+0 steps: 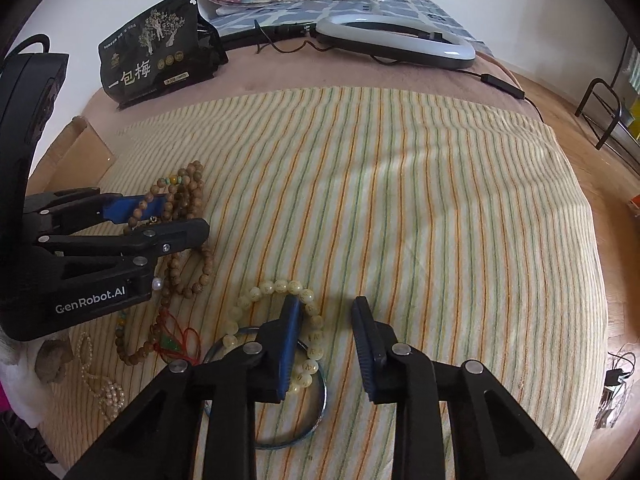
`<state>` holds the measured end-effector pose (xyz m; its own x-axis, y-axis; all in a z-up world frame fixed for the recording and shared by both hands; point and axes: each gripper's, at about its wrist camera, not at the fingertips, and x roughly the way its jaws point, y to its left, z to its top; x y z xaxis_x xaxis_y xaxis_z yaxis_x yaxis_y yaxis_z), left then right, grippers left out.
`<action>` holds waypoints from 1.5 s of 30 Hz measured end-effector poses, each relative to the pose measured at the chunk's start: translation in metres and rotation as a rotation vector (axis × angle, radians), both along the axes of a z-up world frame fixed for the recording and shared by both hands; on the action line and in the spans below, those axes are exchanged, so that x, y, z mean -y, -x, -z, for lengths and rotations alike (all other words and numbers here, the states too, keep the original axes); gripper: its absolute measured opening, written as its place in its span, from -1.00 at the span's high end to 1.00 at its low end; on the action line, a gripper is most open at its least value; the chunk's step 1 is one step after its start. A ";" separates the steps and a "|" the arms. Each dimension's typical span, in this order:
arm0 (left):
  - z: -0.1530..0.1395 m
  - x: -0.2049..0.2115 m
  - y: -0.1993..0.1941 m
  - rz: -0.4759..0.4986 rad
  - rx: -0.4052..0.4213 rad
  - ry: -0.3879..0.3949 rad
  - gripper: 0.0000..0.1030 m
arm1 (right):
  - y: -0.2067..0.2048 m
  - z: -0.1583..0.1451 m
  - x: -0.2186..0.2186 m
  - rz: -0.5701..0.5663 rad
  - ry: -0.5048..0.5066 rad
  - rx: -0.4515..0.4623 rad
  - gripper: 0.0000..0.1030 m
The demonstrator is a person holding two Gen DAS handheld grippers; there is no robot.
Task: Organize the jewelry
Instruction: 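Grasp the brown bead mala with the left tool while the right tool grasps the white bead bracelet, then lift and carry the mala and bracelet over the cardboard box with both tools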
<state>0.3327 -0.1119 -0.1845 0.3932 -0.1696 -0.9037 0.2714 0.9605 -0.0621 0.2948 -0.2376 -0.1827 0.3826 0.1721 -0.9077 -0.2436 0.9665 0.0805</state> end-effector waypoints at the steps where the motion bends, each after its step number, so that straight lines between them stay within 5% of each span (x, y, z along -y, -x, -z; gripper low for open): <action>1: 0.000 0.001 0.001 0.004 0.007 -0.005 0.43 | 0.000 0.000 0.000 0.000 -0.005 0.001 0.70; 7: -0.004 -0.004 -0.001 -0.008 -0.009 0.057 0.68 | 0.001 -0.003 -0.007 -0.022 -0.042 0.010 0.90; 30: -0.083 -0.025 0.036 -0.023 0.104 0.228 0.70 | 0.028 -0.065 -0.002 -0.001 -0.070 0.158 0.90; 45: -0.139 -0.063 0.076 -0.066 0.245 0.246 0.70 | 0.043 -0.112 -0.014 0.032 -0.140 0.255 0.90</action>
